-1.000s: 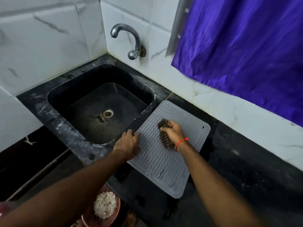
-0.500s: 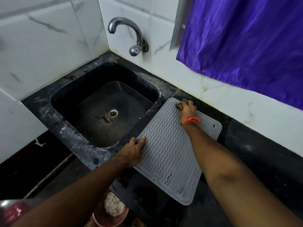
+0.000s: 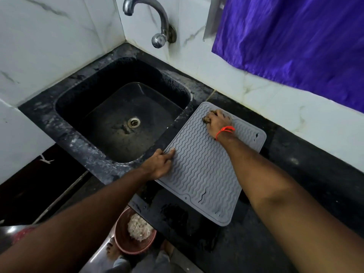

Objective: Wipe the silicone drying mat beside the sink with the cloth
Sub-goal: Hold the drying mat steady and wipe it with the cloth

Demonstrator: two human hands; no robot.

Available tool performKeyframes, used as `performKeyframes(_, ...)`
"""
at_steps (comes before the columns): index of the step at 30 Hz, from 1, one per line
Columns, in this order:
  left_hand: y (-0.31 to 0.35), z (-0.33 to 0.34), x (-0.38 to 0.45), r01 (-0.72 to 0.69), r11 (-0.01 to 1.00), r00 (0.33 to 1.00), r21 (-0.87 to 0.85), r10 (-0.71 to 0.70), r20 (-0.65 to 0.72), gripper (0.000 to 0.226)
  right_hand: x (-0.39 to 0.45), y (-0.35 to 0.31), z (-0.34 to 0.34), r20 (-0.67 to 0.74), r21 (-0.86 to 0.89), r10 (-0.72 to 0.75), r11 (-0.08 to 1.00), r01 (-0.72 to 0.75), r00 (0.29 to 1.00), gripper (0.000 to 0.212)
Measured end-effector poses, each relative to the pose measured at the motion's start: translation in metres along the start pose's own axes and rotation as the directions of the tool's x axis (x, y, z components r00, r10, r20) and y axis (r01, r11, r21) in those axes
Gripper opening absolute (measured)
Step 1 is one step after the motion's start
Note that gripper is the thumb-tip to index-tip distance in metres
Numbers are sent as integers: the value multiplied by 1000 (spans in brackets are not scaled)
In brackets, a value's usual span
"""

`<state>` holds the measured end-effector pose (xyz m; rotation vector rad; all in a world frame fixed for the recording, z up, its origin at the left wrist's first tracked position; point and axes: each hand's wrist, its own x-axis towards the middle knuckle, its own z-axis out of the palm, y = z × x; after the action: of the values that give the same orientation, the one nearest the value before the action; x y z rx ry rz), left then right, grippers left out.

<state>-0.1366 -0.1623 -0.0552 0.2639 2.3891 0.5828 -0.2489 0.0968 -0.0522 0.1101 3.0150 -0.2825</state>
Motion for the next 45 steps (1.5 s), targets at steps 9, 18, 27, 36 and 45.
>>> performKeyframes(9,7,-5,-10,20,997,1000,-77,-21,-8,52,-99,-49,35,-41,110,-114,987,118,993,37)
performKeyframes(18,16,-9,-16,38,995,999,-97,-39,-9,51,-203,-100,56,16,119,-268,957,264,963,31)
performKeyframes(27,14,5,-27,54,998,998,-17,-54,-40,64,-170,-56,26,216,808,105,539,-238,971,34)
performKeyframes(36,21,14,-23,62,981,998,186,-60,-17,119,-130,-32,34,51,4,-646,763,646,762,50)
performKeyframes(45,22,12,-12,62,979,997,194,-70,31,124,-57,22,9,39,-110,-692,714,691,721,41)
